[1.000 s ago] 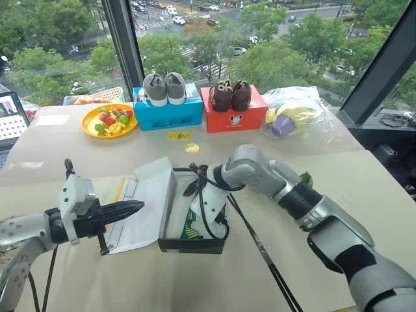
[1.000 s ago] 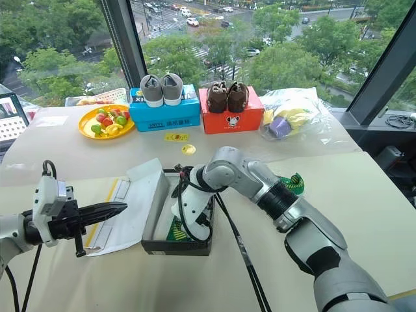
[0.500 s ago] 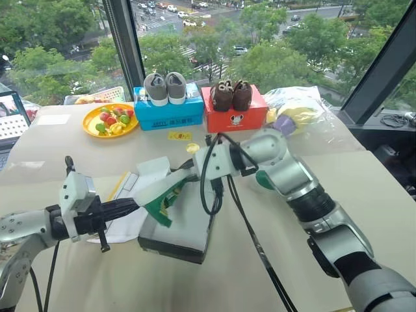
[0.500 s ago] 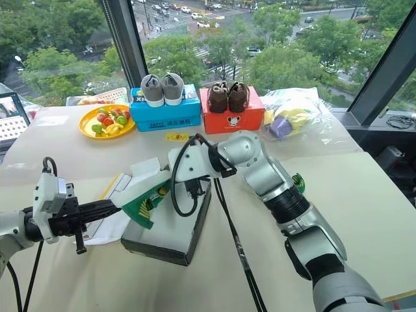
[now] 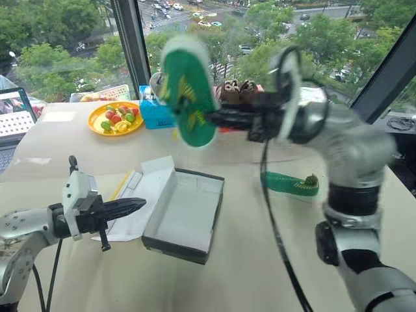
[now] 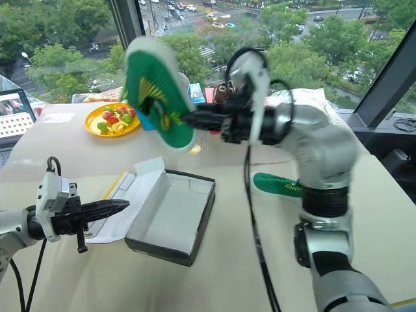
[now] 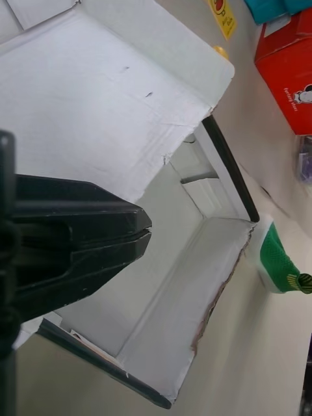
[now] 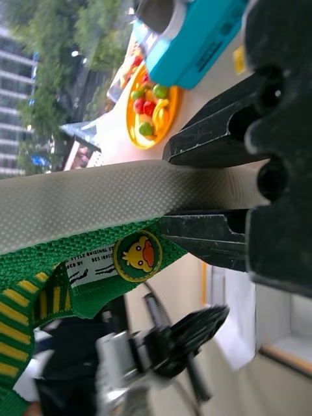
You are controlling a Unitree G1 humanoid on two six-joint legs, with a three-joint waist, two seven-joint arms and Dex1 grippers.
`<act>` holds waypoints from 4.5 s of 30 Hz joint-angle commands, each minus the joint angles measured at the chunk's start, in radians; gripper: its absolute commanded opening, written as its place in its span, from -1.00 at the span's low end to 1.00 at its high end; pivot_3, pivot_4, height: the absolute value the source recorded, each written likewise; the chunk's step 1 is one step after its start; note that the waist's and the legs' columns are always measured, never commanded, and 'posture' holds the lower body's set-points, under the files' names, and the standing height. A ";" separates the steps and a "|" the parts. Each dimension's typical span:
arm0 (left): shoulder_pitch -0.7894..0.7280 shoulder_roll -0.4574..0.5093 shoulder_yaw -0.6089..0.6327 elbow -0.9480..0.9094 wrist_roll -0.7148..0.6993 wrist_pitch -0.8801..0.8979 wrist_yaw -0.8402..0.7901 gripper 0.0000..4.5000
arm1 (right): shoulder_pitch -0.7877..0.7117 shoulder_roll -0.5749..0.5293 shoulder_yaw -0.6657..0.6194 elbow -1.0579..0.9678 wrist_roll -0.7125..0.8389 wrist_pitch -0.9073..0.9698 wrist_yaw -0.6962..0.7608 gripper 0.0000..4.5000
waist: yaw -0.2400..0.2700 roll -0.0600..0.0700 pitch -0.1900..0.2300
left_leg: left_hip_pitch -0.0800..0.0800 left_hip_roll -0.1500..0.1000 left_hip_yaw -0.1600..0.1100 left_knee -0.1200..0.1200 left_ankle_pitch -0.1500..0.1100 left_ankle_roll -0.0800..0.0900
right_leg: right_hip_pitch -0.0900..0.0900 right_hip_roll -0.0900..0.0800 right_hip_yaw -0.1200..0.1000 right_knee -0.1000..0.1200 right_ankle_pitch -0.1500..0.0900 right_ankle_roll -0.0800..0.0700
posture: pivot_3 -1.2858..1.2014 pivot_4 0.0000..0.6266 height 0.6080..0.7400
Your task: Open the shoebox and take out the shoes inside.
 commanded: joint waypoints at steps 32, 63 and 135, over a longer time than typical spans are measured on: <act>-0.130 0.024 -0.106 0.081 0.030 -0.044 -0.079 -1.00 | 1.236 0.658 -0.320 -0.438 1.130 -0.257 -1.268 -0.76 | -0.024 0.009 0.003 | 0.005 0.000 0.001 -0.004 0.001 -0.001 | 0.003 0.005 0.010 0.000 -0.005 0.009 | 0.03 -0.52 0.86; -0.161 0.012 -0.129 0.118 0.054 -0.062 -0.102 -1.00 | 1.395 -0.138 -0.083 -0.232 0.909 -0.331 -0.993 0.67 | 0.001 -0.002 -0.004 | 0.008 -0.001 0.008 -0.001 -0.003 0.006 | 0.006 0.007 0.030 -0.004 -0.006 0.016 | 0.03 -0.52 0.86; -0.234 -0.361 0.113 0.495 0.277 -0.208 0.759 -1.00 | 1.325 0.105 -0.094 -0.335 -0.255 -0.707 -0.784 0.67 | 0.005 -0.009 -0.012 | 0.008 -0.003 0.020 0.006 -0.009 0.014 | 0.006 0.006 0.032 -0.007 0.005 0.017 | 0.03 -0.52 0.86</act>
